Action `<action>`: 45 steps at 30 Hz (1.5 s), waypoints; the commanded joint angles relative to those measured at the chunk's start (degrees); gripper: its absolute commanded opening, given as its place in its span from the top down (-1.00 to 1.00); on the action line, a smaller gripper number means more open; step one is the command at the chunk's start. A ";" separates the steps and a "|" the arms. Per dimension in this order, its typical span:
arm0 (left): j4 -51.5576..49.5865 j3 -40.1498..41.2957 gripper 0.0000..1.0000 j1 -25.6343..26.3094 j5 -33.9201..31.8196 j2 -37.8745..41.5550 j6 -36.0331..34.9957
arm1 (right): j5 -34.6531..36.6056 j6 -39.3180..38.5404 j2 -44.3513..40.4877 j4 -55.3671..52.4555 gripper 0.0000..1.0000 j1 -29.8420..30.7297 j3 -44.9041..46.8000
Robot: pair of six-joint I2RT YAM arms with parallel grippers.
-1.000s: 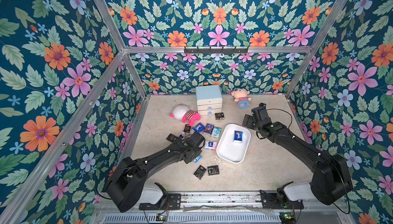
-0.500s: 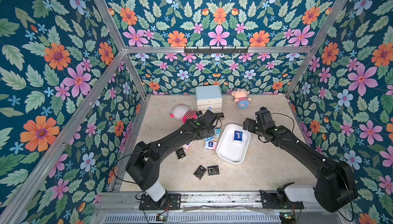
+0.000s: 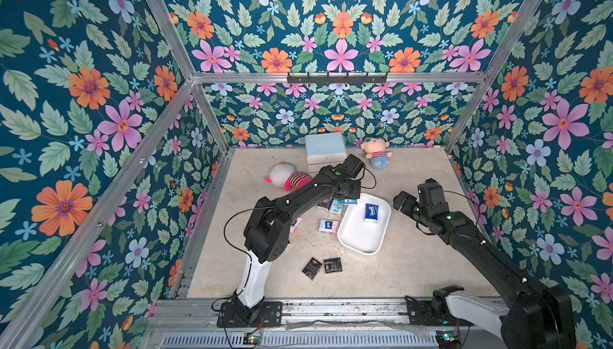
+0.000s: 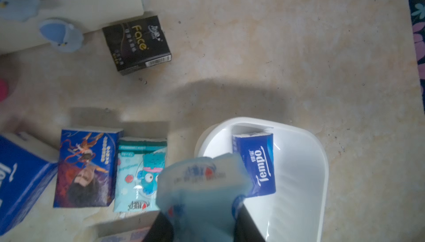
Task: Put the pocket tissues into the storage box
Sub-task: Place the pocket tissues in the storage box, then pick up the pocket tissues from the center of the board.
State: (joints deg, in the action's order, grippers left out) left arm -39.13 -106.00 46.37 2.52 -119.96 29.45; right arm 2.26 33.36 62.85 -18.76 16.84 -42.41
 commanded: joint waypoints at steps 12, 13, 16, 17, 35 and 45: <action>-6.57 -11.89 0.41 1.52 4.00 -12.09 -8.81 | 2.21 2.27 -5.13 -2.56 -0.98 -1.02 3.66; -6.57 -12.27 0.41 1.64 3.94 -12.62 -8.81 | 2.31 2.01 -5.11 -2.72 -0.98 -1.02 3.65; -6.57 -13.04 0.41 1.71 3.80 -13.84 -8.37 | 2.66 1.52 -4.87 -3.33 -0.98 -1.20 3.35; -6.57 -13.31 0.42 1.84 3.88 -14.11 -8.07 | 2.66 1.32 -4.69 -3.53 -0.98 -1.27 3.16; -6.18 -12.65 -0.46 2.67 -0.02 -7.31 1.42 | -9.82 -1.42 -0.71 1.14 -0.95 -1.37 2.28; 3.07 5.07 -0.54 -0.49 -4.19 9.37 11.89 | -12.99 -1.24 3.68 4.13 -0.86 0.29 1.51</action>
State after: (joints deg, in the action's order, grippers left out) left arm -39.62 -105.58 47.37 0.34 -113.86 36.21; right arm -9.39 32.64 66.11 -16.78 16.56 -40.29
